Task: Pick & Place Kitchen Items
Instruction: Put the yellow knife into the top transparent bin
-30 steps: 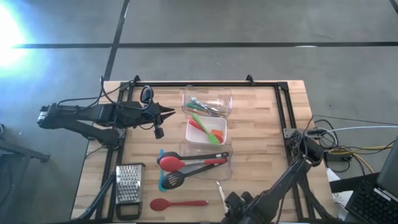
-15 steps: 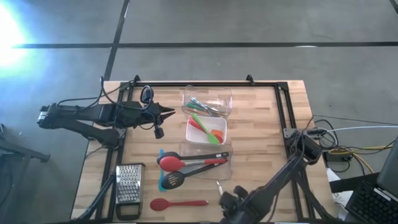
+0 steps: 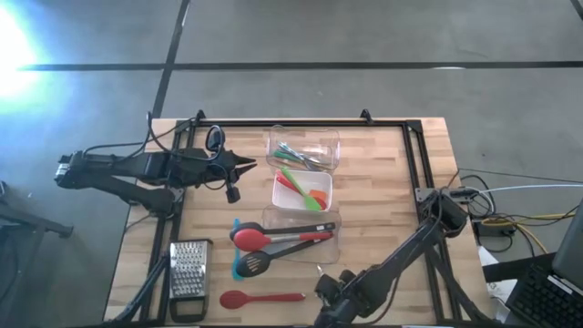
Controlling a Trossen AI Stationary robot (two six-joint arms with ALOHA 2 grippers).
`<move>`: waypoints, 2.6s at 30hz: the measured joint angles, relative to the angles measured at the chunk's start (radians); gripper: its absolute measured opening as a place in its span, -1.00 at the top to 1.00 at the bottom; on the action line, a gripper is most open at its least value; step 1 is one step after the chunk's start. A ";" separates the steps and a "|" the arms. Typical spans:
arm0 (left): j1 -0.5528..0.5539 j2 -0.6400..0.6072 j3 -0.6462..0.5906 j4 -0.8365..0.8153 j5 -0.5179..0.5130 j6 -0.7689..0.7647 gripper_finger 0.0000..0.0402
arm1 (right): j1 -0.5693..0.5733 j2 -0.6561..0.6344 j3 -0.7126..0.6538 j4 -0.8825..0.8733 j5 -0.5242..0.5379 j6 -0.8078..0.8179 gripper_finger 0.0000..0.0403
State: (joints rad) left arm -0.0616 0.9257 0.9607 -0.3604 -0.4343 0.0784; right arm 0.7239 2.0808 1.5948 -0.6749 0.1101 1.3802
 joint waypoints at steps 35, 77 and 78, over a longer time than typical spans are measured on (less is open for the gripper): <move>0.000 0.000 0.000 0.000 0.000 0.000 0.75 | 0.079 0.015 0.004 -0.017 0.070 0.157 -0.02; 0.000 0.000 0.000 -0.001 0.000 0.000 0.75 | 0.062 0.122 0.005 -0.248 -0.075 -0.119 0.45; 0.000 0.000 0.000 -0.001 0.000 0.000 0.75 | 0.062 0.122 0.005 -0.248 -0.074 -0.118 0.49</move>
State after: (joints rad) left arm -0.0616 0.9257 0.9604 -0.3611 -0.4343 0.0785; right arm 0.7856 2.2032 1.6001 -0.9228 0.0359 1.2625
